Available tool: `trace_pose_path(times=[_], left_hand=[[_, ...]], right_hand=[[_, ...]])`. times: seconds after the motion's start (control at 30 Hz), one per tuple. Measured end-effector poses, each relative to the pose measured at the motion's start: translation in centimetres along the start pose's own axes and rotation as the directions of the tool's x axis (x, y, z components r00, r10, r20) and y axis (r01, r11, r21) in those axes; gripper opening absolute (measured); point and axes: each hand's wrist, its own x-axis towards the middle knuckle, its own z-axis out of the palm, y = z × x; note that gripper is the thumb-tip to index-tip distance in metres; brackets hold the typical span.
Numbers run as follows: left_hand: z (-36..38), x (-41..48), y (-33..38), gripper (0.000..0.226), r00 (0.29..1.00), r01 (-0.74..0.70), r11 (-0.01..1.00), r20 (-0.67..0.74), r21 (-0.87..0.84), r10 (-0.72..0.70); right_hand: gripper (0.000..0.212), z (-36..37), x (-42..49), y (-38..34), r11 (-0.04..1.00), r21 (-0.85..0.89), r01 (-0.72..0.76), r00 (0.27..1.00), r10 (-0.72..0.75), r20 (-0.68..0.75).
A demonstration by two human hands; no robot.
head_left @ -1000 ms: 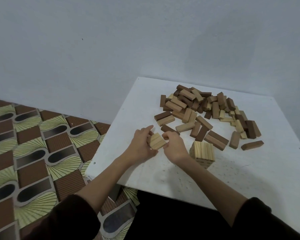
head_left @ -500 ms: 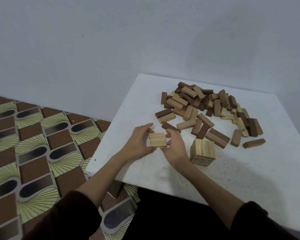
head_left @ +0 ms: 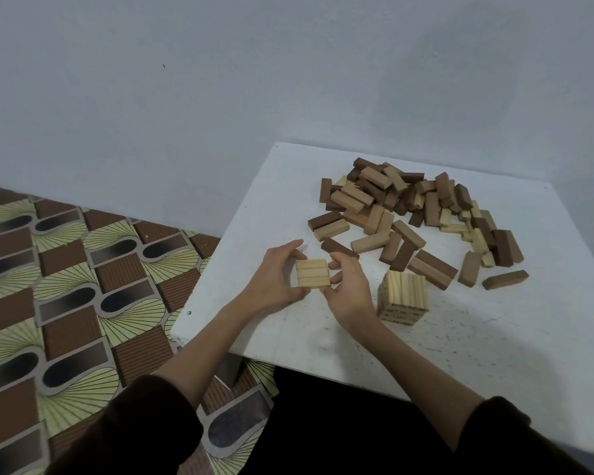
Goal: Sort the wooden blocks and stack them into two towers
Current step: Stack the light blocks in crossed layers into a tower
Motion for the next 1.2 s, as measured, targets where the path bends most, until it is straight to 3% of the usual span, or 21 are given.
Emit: trace_pose_path(times=[0.27, 0.53, 0.63, 0.73, 0.87, 1.0, 1.1, 1.2], left_hand=[[-0.1, -0.1, 0.1, 0.077, 1.0, 0.012, 1.0, 0.008, -0.001, -0.012], [-0.4, -0.1, 0.6, 0.08, 0.998, 0.066, 0.997, -0.006, -0.031, -0.066], [-1.3, 0.0, 1.8, 0.081, 0.996, 0.071, 0.993, -0.045, -0.097, -0.076], [-2.4, 0.2, 3.4, 0.077, 0.999, 0.006, 0.986, -0.039, -0.167, -0.012], [-2.6, 0.6, 5.6, 0.076, 0.997, -0.075, 0.973, -0.041, -0.217, 0.067], [-1.4, 1.1, 8.3, 0.076, 0.987, -0.155, 0.956, 0.001, -0.249, 0.161], [0.5, 1.4, 10.5, 0.076, 0.978, -0.171, 0.945, 0.072, -0.28, 0.198], [2.7, 1.4, 11.3, 0.077, 0.961, -0.203, 0.947, 0.134, -0.248, 0.241]], right_hand=[[0.059, 0.0, 0.1, 0.0, 1.0, 0.002, -0.005, 1.0, 0.005, 0.011], [0.061, -0.2, 0.3, -1.2, 0.99, -0.136, 0.047, 0.997, -0.037, 0.073], [0.053, -0.9, 1.0, -2.8, 0.992, -0.115, 0.044, 0.997, -0.035, 0.075], [0.044, -2.8, 1.6, -4.3, 0.995, -0.031, 0.093, 0.985, -0.087, 0.15], [0.052, -7.1, 1.3, -5.7, 0.983, 0.146, 0.112, 0.944, -0.151, 0.295], [0.071, -11.2, 0.7, -4.8, 0.988, 0.057, 0.144, 0.932, -0.155, 0.327], [0.071, -14.0, -0.6, -3.5, 0.971, -0.068, 0.231, 0.939, -0.204, 0.278], [0.073, -15.7, -2.0, -1.8, 0.971, -0.082, 0.224, 0.94, -0.193, 0.282]])
